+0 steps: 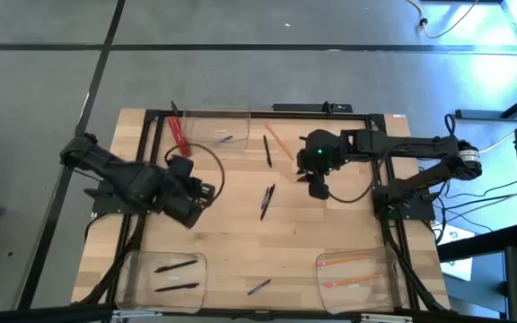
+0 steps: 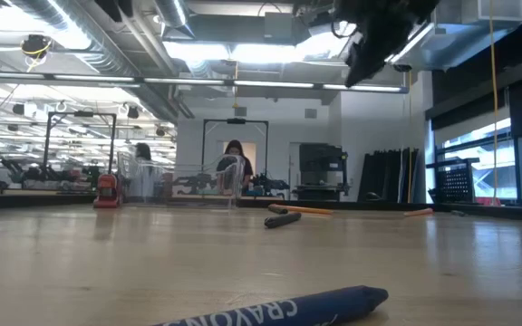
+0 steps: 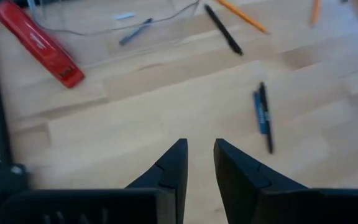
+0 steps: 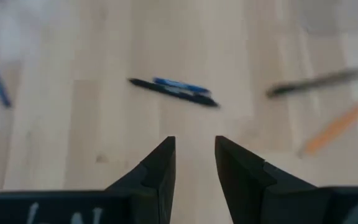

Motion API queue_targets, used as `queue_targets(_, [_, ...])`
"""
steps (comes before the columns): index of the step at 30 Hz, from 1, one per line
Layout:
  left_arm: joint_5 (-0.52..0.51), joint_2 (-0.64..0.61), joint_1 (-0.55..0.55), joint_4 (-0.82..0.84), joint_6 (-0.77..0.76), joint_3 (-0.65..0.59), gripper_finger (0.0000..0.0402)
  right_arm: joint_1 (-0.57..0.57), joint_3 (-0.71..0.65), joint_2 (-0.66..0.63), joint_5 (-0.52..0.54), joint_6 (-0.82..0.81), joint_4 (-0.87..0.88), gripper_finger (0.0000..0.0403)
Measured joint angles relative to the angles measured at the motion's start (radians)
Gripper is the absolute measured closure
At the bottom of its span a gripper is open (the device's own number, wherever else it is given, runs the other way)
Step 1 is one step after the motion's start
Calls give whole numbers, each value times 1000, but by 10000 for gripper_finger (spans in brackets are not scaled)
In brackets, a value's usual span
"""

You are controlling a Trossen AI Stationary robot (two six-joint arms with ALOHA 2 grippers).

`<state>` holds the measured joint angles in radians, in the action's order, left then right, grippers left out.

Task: Sort crayons/erasers/pens/pencils in bins
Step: Put the blue crayon into the top transparent bin

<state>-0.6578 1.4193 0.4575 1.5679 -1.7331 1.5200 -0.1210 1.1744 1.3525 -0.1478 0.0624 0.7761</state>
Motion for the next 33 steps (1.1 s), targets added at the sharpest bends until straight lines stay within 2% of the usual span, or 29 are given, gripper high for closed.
queue_targets(4, [19, 0, -83, -1, 133, 0, 332, 31, -4, 4, -24, 101, -85, 288])
queue_targets(9, [93, 0, -178, -8, 307, 0, 332, 37, -4, 70, -20, 58, -310, 288])
queue_targets(14, [129, 0, -258, -24, 334, 0, 332, 38, -4, 145, -6, 98, -422, 288])
queue_targets(19, [223, 11, -327, -159, 488, -37, 332, 38, -4, 132, 23, 99, -422, 288])
queue_targets(26, [313, 48, -409, -484, 753, -95, 332, 76, 52, 57, 38, 97, -329, 288])
queue_targets(30, [372, 113, -440, -575, 801, -122, 332, 128, 59, -3, 153, 99, -323, 288])
queue_targets(33, [407, 173, -453, -621, 802, -140, 332, 167, 59, -48, 190, 96, -306, 288])
